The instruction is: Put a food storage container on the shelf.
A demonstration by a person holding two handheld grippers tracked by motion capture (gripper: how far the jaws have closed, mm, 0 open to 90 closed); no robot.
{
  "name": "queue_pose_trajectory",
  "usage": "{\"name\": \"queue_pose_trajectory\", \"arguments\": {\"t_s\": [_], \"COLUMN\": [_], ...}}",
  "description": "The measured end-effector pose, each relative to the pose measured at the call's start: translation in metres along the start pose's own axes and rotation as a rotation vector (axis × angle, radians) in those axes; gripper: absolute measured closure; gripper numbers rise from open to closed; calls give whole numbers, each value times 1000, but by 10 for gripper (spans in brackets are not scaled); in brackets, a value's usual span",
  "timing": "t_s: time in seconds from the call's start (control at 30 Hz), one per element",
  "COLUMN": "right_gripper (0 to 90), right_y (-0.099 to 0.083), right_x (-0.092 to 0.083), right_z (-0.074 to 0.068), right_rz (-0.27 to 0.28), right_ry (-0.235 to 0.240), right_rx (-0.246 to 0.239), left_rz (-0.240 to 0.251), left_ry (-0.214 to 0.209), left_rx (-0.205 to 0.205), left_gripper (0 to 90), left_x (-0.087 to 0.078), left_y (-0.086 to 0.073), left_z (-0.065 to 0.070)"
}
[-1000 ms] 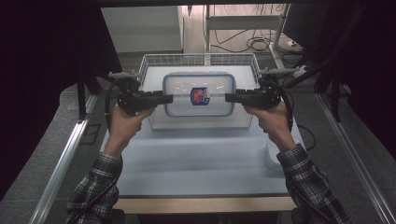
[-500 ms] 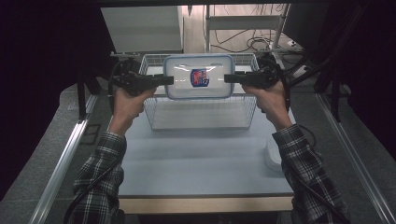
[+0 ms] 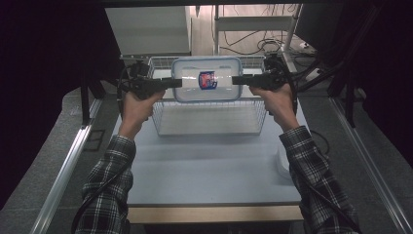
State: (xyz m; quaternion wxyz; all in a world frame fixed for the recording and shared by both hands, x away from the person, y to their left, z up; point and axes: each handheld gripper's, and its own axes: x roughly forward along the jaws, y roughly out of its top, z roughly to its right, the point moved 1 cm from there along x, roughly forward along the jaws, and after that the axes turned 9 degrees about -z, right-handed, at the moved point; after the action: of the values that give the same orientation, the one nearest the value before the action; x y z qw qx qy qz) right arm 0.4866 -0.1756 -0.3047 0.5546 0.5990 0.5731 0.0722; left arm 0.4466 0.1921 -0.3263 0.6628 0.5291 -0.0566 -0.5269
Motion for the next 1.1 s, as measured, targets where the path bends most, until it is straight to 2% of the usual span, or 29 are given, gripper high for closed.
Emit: {"name": "queue_pose_trajectory", "arguments": {"t_s": [0.07,0.1,0.13,0.23,0.3,0.33,0.37,0.43,0.5,0.63,0.7,0.8,0.83,0.87,0.9,0.93,1.0,1.07,1.1], "right_gripper": [478,475,475,465,466,464,459,446,434,422,414,402,392,390,390,406,439,446,477], "right_y": [1,2,2,4,6,6,6,6,6,7,8,10,11,12,12,14,14,13,13], "right_x": [1,1,1,1,2,2,3,4,6,6,7,8,8,8,8,9,12,14,15], "right_z": [1,1,1,-1,-2,-3,-3,-2,0,5,7,7,7,4,4,2,1,1,0], "right_rz": [0,-1,-1,7,6,6,5,2,6,18,19,16,14,16,16,3,-10,-14,2], "right_ry": [-3,-10,-10,-67,-76,-81,-86,-90,-87,-87,-92,-100,-109,-158,-158,-217,-219,-218,-217], "right_rx": [5,7,7,-14,-17,-18,-23,-16,-4,28,35,40,39,31,31,9,-12,-12,1], "left_rz": [4,12,12,14,20,19,8,-18,-25,-38,-29,-28,-28,-24,-24,-10,-4,3,4], "left_ry": [16,37,37,72,95,106,132,151,156,151,134,133,133,123,123,133,137,139,141], "left_rx": [9,22,22,38,40,42,46,61,49,34,20,17,14,11,11,10,9,3,-2], "left_gripper": [496,490,489,483,487,526,527,519,501,520,518,518,518,517,511,515,529,527,528], "left_x": [1,1,1,4,4,4,5,9,13,17,18,18,18,17,17,15,14,13,13], "left_y": [1,1,1,2,3,3,4,5,5,4,4,5,5,6,6,7,7,8,9], "left_z": [1,2,2,5,5,5,5,5,4,-1,-3,-3,-3,-2,-2,-2,-1,-2,-2]}}
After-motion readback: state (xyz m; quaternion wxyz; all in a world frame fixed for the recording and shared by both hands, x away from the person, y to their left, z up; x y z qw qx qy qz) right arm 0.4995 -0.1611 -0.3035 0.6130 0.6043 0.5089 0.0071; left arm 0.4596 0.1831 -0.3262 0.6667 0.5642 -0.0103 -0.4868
